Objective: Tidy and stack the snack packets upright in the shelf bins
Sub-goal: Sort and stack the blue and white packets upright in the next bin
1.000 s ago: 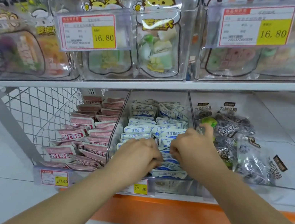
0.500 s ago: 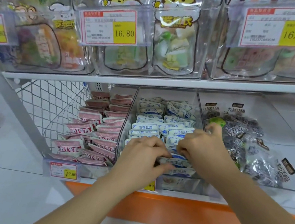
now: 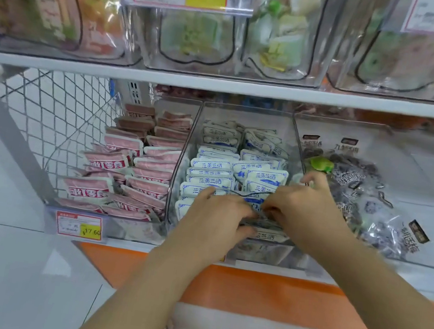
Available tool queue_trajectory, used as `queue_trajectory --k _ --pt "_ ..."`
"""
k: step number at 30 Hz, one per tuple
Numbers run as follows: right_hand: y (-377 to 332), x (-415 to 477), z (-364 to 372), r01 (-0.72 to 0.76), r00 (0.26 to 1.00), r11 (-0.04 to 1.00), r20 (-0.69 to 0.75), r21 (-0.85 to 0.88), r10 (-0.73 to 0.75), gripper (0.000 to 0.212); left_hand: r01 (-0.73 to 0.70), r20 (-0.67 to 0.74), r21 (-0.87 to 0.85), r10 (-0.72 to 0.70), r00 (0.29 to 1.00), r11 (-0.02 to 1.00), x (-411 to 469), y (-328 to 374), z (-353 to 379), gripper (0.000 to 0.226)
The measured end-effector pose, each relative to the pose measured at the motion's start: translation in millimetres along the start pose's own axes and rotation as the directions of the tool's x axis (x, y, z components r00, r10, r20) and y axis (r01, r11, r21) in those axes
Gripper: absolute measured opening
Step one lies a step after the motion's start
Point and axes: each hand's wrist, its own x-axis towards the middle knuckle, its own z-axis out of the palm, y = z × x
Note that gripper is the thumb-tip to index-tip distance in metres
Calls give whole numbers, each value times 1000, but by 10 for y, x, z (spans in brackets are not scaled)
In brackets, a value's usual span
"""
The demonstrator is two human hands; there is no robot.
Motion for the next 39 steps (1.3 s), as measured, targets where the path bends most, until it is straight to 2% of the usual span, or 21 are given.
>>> queue_trajectory --k 2,5,7,10,12,17,20,23,26,29,31,33,34,37,39 --pt "17 7 -2 13 1000 997 -16 76 -12 9 -10 4 -12 10 1000 1000 15 -37 14 26" --pt "117 45 -132 -41 995 973 -76 227 60 9 -27 12 -44 27 1000 999 36 -113 -1 27" --pt "169 138 -244 -44 997 990 -56 137 52 16 -33 17 -66 35 999 997 49 -147 -16 29" --pt "105 332 -311 48 981 995 189 -84 -31 25 -37 16 -98 39 999 994 59 -158 -20 29" --pt "0 433 -277 149 955 972 282 -184 -93 22 -45 16 -94 46 999 995 56 -153 -26 29" --pt "27 445 -343 247 939 893 319 -377 -125 5 -47 22 -95 49 999 994 25 -156 -38 35" --pt "27 389 -359 242 930 872 358 -426 -83 10 -43 25 -84 46 999 996 14 -146 -61 36" --pt "-34 413 -304 214 924 879 379 -425 -42 15 -14 43 -101 18 999 995 -5 -123 -102 38" --pt "-10 446 -312 206 911 889 411 -409 -22 16 -19 -23 -157 15 1000 987 -16 -96 -118 38" --pt "66 440 -462 143 874 945 486 -293 18 16 -34 -79 -110 26 997 993 15 -72 -94 53" --pt "124 491 -541 44 912 986 408 -163 27 23 -30 -39 -51 28 999 998 55 -61 -39 54" --pt "200 598 -491 -41 966 999 252 -35 49 26 -36 5 -19 36 999 999 87 -46 10 44" --pt "228 652 -438 -66 973 998 222 -12 67 28 -38 8 -26 38 999 999 99 -38 17 39" --pt "275 777 -215 -89 948 996 305 -14 90 31 -25 -42 -105 21 999 994 138 -42 -19 36" --pt "304 825 -145 -107 942 994 317 -31 111 22 5 -133 -126 -22 991 992 192 -96 -54 36"
